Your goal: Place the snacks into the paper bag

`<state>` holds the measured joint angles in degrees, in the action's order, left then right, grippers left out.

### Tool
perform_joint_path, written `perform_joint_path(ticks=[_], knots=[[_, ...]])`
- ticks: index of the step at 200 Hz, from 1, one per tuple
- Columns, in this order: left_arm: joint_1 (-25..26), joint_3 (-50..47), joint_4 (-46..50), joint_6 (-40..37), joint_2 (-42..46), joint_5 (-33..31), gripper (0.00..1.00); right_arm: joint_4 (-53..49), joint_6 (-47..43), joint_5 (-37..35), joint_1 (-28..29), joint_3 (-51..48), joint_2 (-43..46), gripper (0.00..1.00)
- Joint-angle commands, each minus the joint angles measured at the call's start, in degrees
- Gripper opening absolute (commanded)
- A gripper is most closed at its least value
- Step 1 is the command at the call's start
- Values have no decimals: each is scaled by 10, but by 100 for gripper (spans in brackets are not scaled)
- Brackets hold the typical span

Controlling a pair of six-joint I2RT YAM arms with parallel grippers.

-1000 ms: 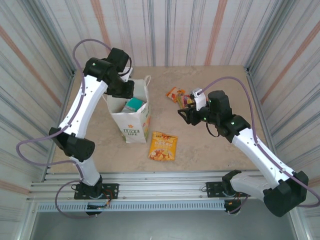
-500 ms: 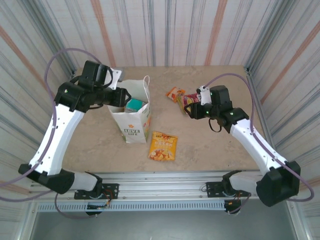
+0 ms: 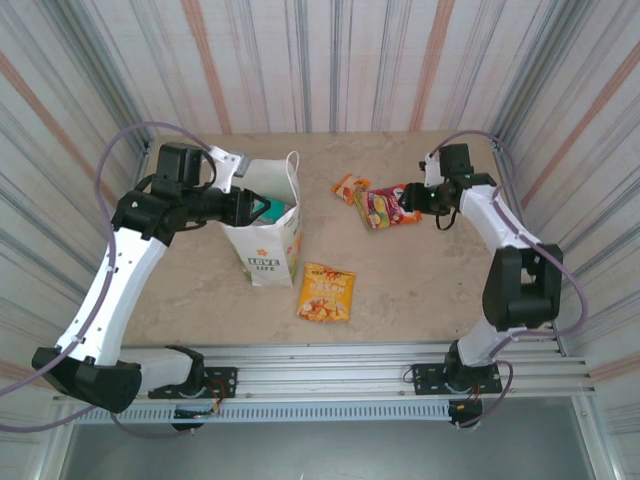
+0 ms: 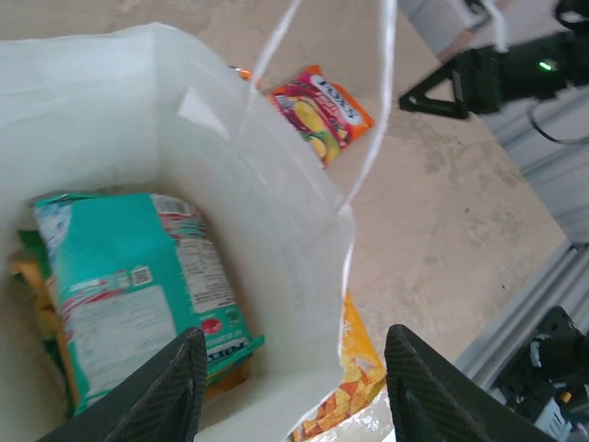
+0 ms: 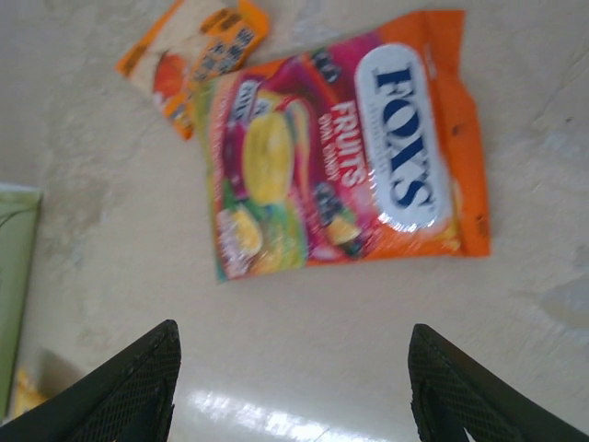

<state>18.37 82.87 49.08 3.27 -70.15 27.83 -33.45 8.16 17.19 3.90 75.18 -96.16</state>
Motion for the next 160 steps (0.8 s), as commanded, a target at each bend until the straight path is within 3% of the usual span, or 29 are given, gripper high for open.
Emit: perform_joint_path(ticks=[1, 94, 160], knots=[[-2, -11, -46, -42, 15, 71, 55, -41, -34, 17, -17, 62, -69, 66], [-3, -11, -80, -92, -21, 108, 55, -144, -104, 23, -52, 287, -300, 67], [-2, 11, -80, -84, -64, 134, 55, -155, -101, 63, -49, 319, -358, 64]])
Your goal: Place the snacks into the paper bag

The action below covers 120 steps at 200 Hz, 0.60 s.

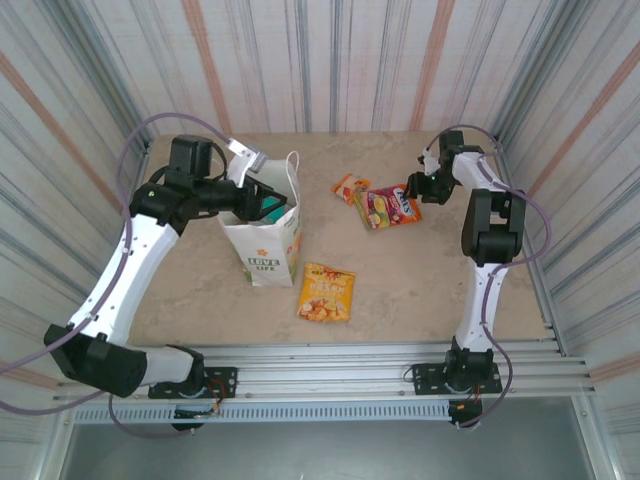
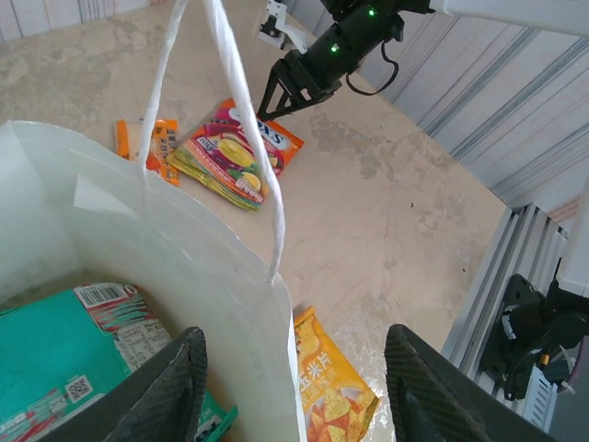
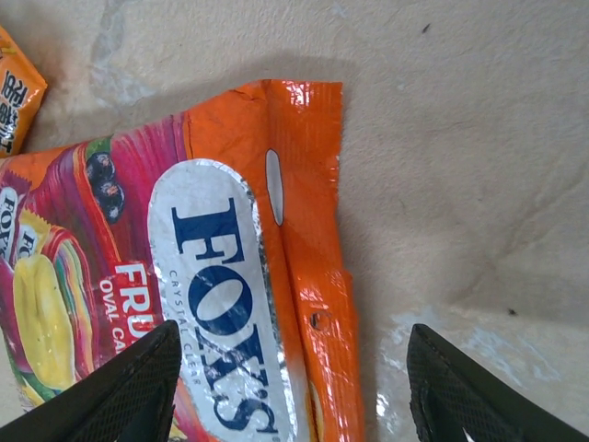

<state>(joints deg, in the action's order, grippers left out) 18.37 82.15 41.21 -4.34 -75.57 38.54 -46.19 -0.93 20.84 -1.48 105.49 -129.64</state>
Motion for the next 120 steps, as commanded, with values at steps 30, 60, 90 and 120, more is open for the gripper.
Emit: perform_joint_path(ticks=[30, 60, 90, 120], knots=[[-3, 14, -9, -3, -10, 25, 55, -33, -15, 22, 13, 32, -32, 63], [-2, 10, -22, 3, -11, 27, 55, -42, -21, 2, 21, 31, -45, 55], [-3, 12, -19, 5, -11, 23, 54, -33, -31, -3, 27, -1, -31, 22], [-2, 13, -17, 7, -4, 14, 54, -5, -41, -10, 27, -46, 14, 8]])
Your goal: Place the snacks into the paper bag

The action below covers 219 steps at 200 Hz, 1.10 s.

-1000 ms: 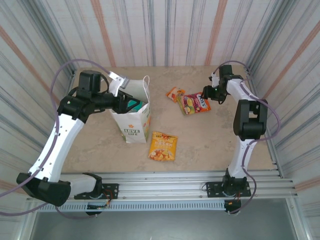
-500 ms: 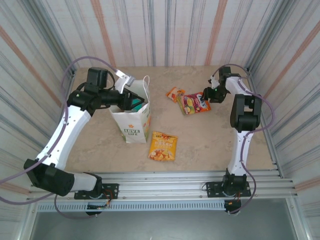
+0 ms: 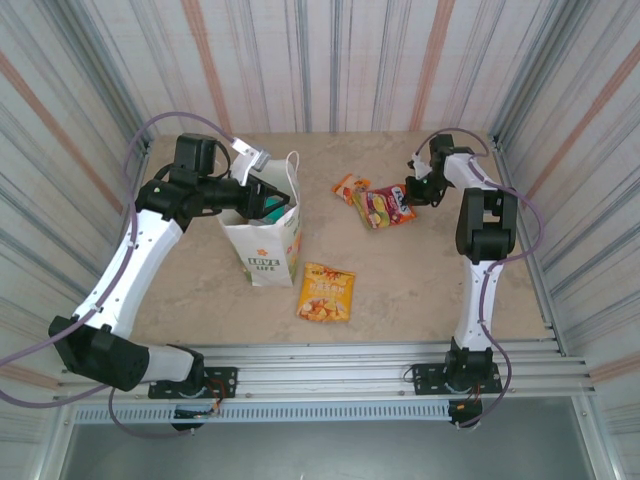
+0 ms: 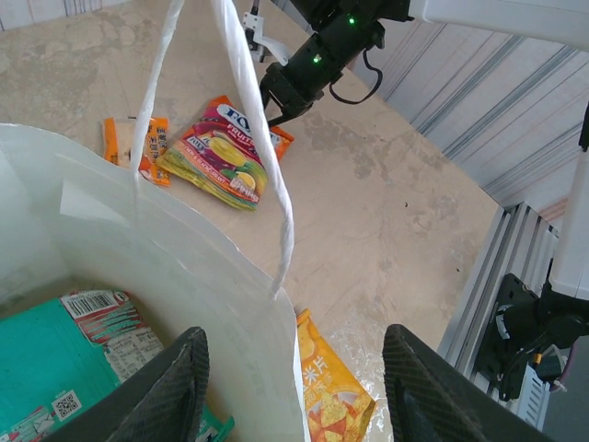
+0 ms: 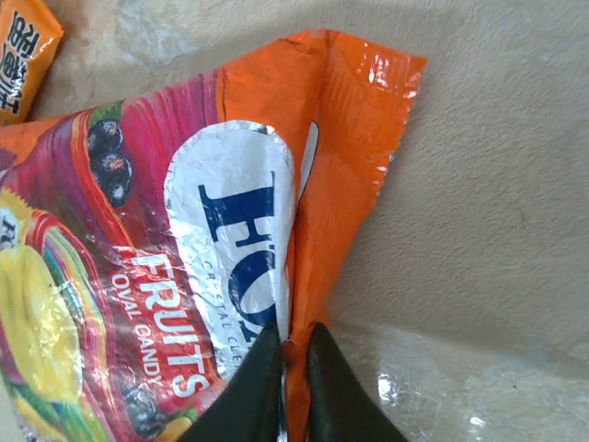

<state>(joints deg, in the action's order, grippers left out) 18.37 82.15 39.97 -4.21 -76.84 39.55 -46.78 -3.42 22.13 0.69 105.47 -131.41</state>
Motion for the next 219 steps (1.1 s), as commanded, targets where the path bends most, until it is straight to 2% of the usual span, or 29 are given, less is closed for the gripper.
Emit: perform_joint_path(ticks=[1, 43, 117, 168, 193, 219], knots=[[-2, 13, -4, 5, 10, 3, 54, 3, -16, -23, 6, -47, 34, 7], [5, 14, -4, 10, 25, -8, 54, 61, -26, -31, 10, -148, 159, 0], [21, 36, 26, 11, 26, -12, 55, 118, -79, -25, 53, -290, 381, 0], [36, 32, 27, -11, 22, 23, 53, 127, -208, 47, 126, -338, 516, 0], [60, 28, 23, -34, 19, 17, 58, 126, -247, 110, 150, -344, 558, 0], [90, 21, 18, -67, 13, 9, 59, 119, -284, 185, 173, -343, 592, 0]])
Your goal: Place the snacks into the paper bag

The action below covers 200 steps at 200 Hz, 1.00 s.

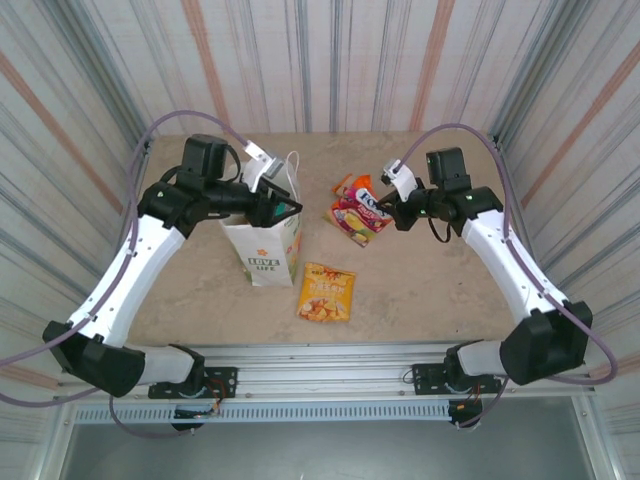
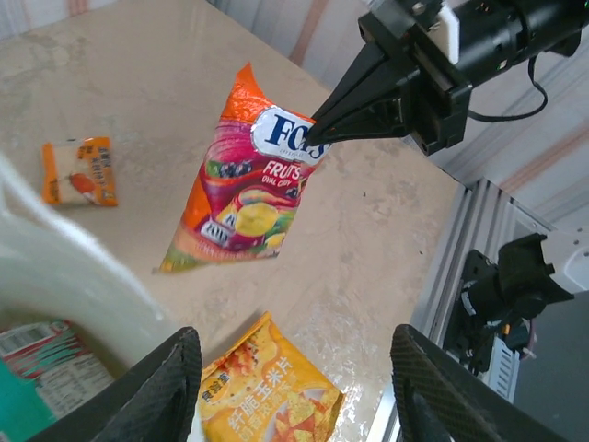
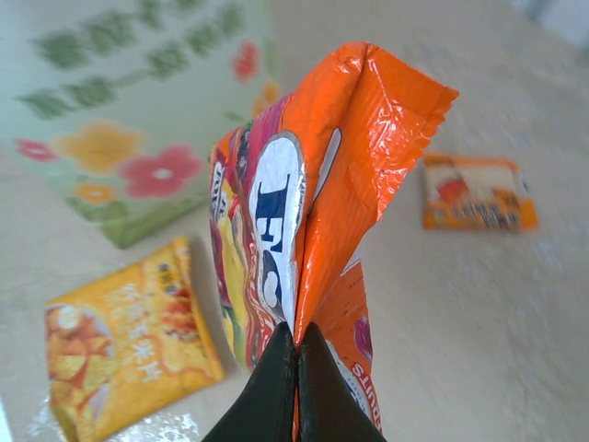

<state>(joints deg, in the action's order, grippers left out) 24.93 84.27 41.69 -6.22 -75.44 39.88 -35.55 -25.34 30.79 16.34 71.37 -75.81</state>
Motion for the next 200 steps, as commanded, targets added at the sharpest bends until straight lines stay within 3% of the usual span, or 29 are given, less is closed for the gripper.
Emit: perform_joint_path(ticks=[1, 51, 136, 200], knots=[[26, -1, 1, -48, -1, 4, 59, 7, -66, 100, 16, -2, 37, 0], [51, -12, -21, -61, -12, -13, 60, -4, -79, 179, 37, 9, 78, 0], [92, -35, -49, -96, -23, 31, 58, 46, -37, 209, 38, -6, 119, 0], [97, -20, -45, -70, -37, 32, 30, 55, -15, 232, 39, -5, 114, 0]])
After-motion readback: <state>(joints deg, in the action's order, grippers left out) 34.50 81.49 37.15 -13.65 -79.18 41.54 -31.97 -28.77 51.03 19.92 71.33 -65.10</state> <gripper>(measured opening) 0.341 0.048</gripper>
